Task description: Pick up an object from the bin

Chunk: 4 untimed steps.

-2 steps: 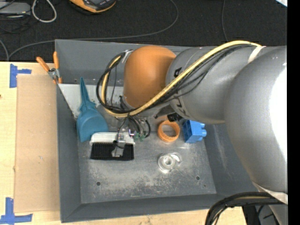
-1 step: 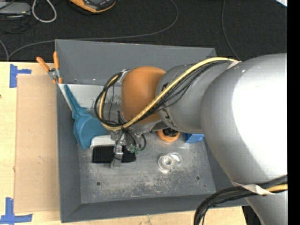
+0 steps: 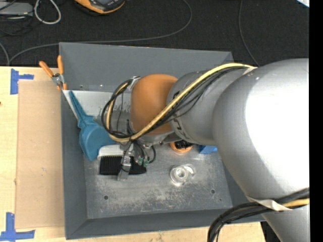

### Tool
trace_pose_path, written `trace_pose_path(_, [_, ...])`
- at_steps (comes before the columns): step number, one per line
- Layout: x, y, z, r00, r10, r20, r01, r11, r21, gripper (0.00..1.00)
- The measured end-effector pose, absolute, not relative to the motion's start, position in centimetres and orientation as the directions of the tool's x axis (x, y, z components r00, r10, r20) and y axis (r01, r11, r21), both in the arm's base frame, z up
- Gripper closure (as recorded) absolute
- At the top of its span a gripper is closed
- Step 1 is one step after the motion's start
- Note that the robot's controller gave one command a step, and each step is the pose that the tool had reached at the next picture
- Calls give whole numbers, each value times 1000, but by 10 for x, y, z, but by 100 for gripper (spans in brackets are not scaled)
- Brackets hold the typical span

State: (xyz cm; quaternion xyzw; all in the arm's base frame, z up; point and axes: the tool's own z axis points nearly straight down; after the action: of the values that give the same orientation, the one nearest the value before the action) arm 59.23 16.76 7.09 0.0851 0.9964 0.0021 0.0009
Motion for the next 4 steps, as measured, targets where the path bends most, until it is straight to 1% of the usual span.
trace_pose_path(1, [588,176,74,-987,162,4,162,987,1,100])
trace_pose_path(2, [588,176,74,-987,163,4,163,987,2,100])
trace_pose_path(3, [588,176,80,-986,164,6,164,986,1,100])
trace_pose_path(4, [587,176,96,-986,164,10,164,986,0,100])
